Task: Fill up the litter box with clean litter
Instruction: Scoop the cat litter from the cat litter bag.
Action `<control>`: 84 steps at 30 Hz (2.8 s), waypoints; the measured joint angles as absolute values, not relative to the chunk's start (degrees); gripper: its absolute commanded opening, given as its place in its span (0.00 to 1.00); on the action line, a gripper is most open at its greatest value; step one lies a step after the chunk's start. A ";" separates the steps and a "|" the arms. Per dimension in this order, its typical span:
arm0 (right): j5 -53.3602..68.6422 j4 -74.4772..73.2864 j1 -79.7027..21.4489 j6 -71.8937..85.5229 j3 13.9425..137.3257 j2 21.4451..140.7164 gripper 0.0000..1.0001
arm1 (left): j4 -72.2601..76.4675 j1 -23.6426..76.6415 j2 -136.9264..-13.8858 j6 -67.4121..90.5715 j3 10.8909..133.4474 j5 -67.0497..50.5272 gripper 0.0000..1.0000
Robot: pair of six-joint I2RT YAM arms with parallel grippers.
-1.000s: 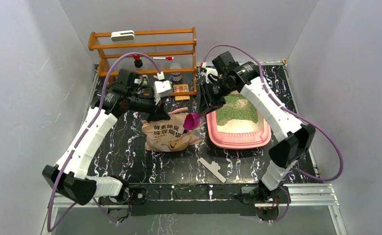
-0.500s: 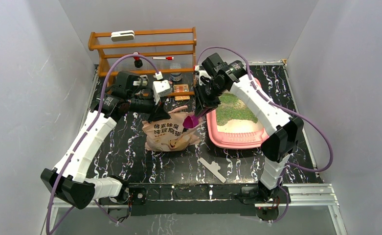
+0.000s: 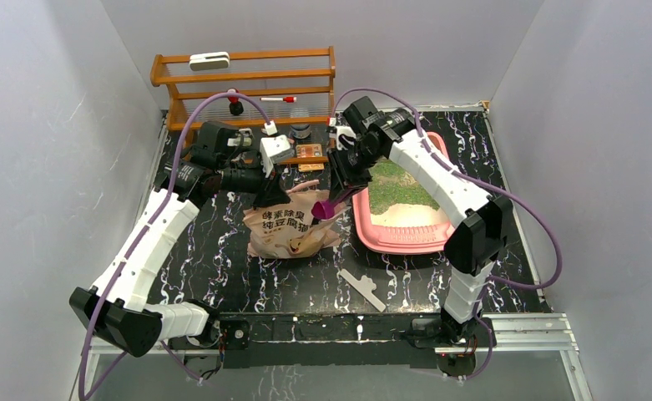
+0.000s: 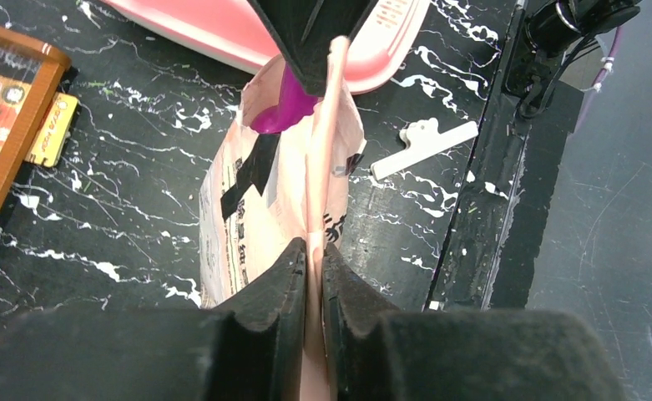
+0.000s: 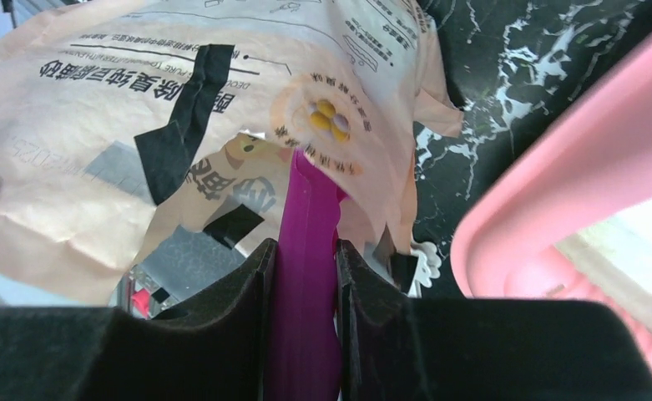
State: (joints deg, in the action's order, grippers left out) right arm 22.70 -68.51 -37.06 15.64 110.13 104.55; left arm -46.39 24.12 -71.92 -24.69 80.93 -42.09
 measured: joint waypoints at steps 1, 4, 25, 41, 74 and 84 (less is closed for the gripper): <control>23.97 -67.26 -36.86 15.59 109.03 104.84 0.00 | -46.52 24.12 -71.92 -24.45 80.93 -41.80 0.19; 26.70 -64.93 -36.58 15.14 107.50 105.84 0.00 | -47.24 24.14 -71.94 -23.99 80.93 -40.42 0.39; 38.15 -52.29 -34.65 14.85 97.01 106.63 0.00 | -46.89 24.12 -70.70 -22.44 75.22 -24.18 0.01; 61.12 -24.21 -21.28 28.77 74.52 93.84 0.00 | -43.38 24.12 -65.32 -25.12 70.11 -25.39 0.00; 33.01 -56.27 -29.45 17.10 94.43 98.02 0.00 | -42.09 24.10 -64.71 -28.03 69.06 -27.92 0.00; 29.32 -58.63 -37.32 16.45 103.92 108.53 0.00 | -40.64 24.12 -64.71 -28.49 68.10 -28.32 0.00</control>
State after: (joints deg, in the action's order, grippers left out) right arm 29.32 -58.63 -37.32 16.45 103.92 108.53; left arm -40.64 24.12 -64.71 -28.49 68.10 -28.32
